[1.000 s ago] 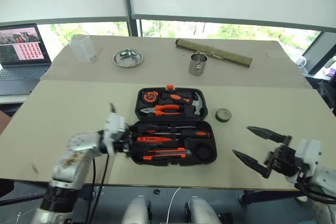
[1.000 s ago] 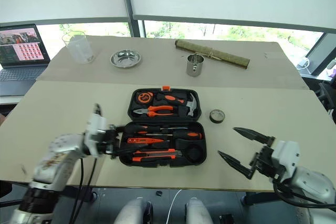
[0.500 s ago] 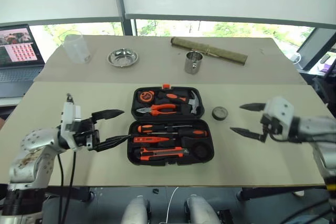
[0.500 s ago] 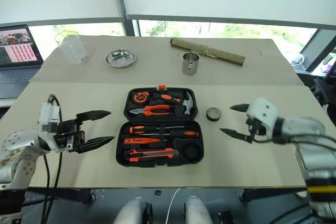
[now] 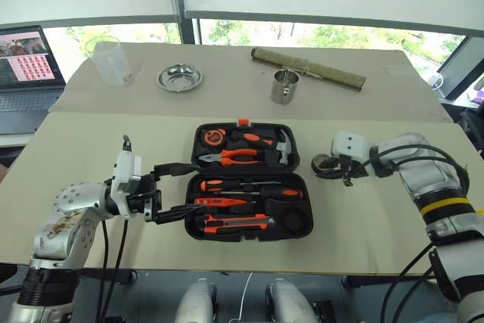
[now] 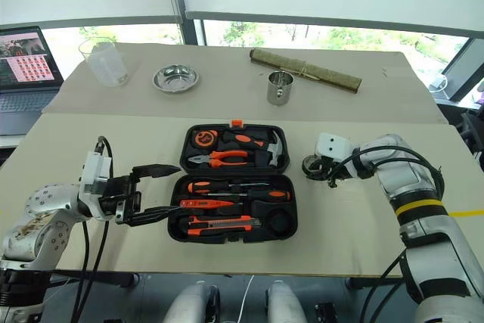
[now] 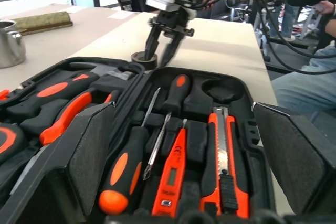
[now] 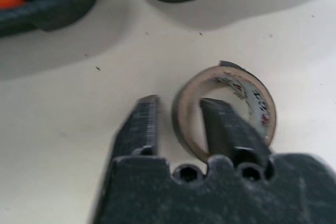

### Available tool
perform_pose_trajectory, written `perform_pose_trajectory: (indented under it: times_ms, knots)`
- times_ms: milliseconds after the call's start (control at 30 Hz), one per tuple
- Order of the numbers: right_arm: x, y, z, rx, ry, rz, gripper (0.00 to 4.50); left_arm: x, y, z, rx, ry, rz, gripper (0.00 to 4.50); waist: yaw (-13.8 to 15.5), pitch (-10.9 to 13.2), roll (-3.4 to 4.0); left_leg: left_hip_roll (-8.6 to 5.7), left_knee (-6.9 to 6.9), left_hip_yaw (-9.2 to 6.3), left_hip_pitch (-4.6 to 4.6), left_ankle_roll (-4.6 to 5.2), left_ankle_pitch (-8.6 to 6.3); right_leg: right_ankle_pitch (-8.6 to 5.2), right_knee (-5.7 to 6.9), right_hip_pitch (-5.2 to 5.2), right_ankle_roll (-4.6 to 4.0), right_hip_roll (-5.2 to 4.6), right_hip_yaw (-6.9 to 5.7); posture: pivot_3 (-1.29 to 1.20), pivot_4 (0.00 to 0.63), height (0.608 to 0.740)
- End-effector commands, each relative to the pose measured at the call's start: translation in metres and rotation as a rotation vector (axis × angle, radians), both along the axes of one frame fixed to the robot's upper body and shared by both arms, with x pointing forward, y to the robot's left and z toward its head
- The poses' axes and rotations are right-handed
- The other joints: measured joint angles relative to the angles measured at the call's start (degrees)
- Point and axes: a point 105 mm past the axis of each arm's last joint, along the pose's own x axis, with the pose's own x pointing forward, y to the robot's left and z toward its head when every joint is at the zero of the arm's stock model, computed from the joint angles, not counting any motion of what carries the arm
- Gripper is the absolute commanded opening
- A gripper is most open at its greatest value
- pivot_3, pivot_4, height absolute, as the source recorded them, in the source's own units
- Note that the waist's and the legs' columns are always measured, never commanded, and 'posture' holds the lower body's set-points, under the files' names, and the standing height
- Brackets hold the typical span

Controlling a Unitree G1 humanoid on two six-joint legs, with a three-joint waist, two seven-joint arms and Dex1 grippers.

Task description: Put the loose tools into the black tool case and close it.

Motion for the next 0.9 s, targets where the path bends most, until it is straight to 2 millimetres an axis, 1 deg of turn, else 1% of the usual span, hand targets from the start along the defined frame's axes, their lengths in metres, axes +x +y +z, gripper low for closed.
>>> perform_pose_trajectory:
  times_ms: [33, 100, 133, 200, 267, 333, 367, 400, 467, 533, 633, 800, 900]
  knots:
    - [-0.004, 0.009, 0.037, 0.06, -0.07, 0.109, 0.04, -0.008, -0.002, 0.003, 0.022, -0.026, -0.045, 4.5, -0.01, 0.0, 0.0, 0.0, 0.01, 0.0, 0.01, 0.0, 0.0, 0.0, 0.01, 0.0, 0.0, 0.0, 0.0, 0.0, 0.15, 0.74]
    - [-0.02, 0.024, 0.058, 0.158, -0.073, 0.223, 0.04, -0.011, 0.002, -0.001, 0.044, -0.045, -0.05, 4.5, 0.02, 0.02, 0.03, 0.02, 0.0, -0.01, 0.0, 0.0, 0.0, 0.0, 0.02, 0.0, 0.0, 0.01, 0.0, 0.0, 0.15, 0.74]
    - [-0.032, 0.03, 0.063, 0.188, -0.051, 0.277, 0.04, -0.014, 0.003, -0.004, 0.054, -0.048, -0.057, 4.5, 0.02, 0.02, 0.04, 0.03, 0.0, -0.03, -0.01, 0.0, 0.0, 0.0, 0.02, -0.02, 0.0, 0.01, -0.01, 0.0, 0.15, 0.74]
    - [-0.062, 0.044, 0.069, 0.234, 0.032, 0.385, 0.04, -0.019, 0.007, -0.01, 0.077, -0.057, -0.071, 4.5, 0.11, 0.02, 0.04, 0.05, 0.0, -0.11, -0.01, 0.01, -0.01, 0.0, 0.02, -0.01, 0.0, 0.02, -0.03, 0.0, 0.15, 0.74]
    - [-0.09, 0.055, 0.065, 0.247, 0.134, 0.429, 0.04, -0.025, 0.01, -0.016, 0.097, -0.054, -0.084, 4.5, 0.15, 0.02, 0.04, 0.15, 0.0, -0.23, 0.02, 0.07, -0.04, 0.0, 0.02, 0.04, 0.0, 0.02, -0.05, 0.0, 0.15, 0.74]
    - [-0.115, 0.067, 0.053, 0.241, 0.229, 0.446, 0.04, -0.029, 0.014, -0.022, 0.112, -0.05, -0.086, 4.5, 0.34, 0.02, 0.03, 0.14, 0.02, -0.32, 0.01, 0.07, -0.04, 0.0, 0.02, 0.05, 0.0, 0.0, -0.06, 0.0, 0.15, 0.74]
    - [-0.125, 0.072, 0.047, 0.235, 0.255, 0.455, 0.04, -0.03, 0.015, -0.024, 0.118, -0.056, -0.083, 4.5, 0.33, 0.02, 0.03, 0.14, 0.05, -0.36, 0.04, 0.07, -0.04, 0.0, 0.02, 0.08, 0.0, 0.0, -0.07, 0.0, 0.15, 0.74]
    - [-0.131, 0.076, 0.042, 0.234, 0.262, 0.457, 0.04, -0.031, 0.015, -0.025, 0.121, -0.058, -0.082, 4.5, 0.3, 0.02, 0.04, 0.15, 0.08, -0.37, 0.03, 0.06, -0.04, 0.0, 0.02, 0.07, 0.0, -0.01, -0.07, 0.0, 0.15, 0.74]
    - [-0.136, 0.079, 0.027, 0.225, 0.268, 0.418, 0.04, -0.032, 0.014, -0.025, 0.119, -0.059, -0.082, 4.5, 0.26, 0.02, 0.03, 0.14, 0.16, -0.36, 0.04, 0.06, -0.04, 0.01, 0.05, 0.08, 0.0, -0.02, -0.07, 0.0, 0.15, 0.74]
    - [-0.134, 0.077, 0.014, 0.186, 0.253, 0.375, 0.04, -0.033, 0.013, -0.024, 0.115, -0.058, -0.081, 4.5, 0.18, 0.02, 0.03, 0.1, 0.23, -0.32, 0.08, 0.04, -0.03, 0.02, 0.04, 0.12, 0.01, -0.01, -0.06, 0.0, 0.15, 0.74]
    - [-0.131, 0.071, 0.003, 0.131, 0.245, 0.344, 0.04, -0.034, 0.013, -0.024, 0.115, -0.05, -0.077, 4.5, 0.03, 0.02, 0.02, 0.08, 0.29, -0.25, 0.1, 0.0, 0.01, 0.03, 0.05, 0.12, 0.03, -0.01, -0.05, 0.0, 0.15, 0.74]
    - [-0.119, 0.076, -0.001, 0.122, 0.208, 0.311, 0.04, -0.033, 0.012, -0.023, 0.12, -0.045, -0.059, 4.5, 0.04, -0.04, -0.07, 0.13, 0.28, -0.22, 0.19, 0.0, 0.01, 0.05, 0.05, 0.21, 0.01, 0.07, -0.04, 0.0, 0.15, 0.74]
    - [-0.114, 0.08, -0.002, 0.112, 0.218, 0.307, 0.04, -0.032, 0.01, -0.022, 0.107, -0.033, -0.046, 4.5, 0.07, -0.03, -0.07, 0.12, 0.28, -0.17, 0.17, 0.0, 0.01, 0.05, 0.06, 0.16, 0.01, 0.06, -0.03, 0.0, 0.15, 0.74]
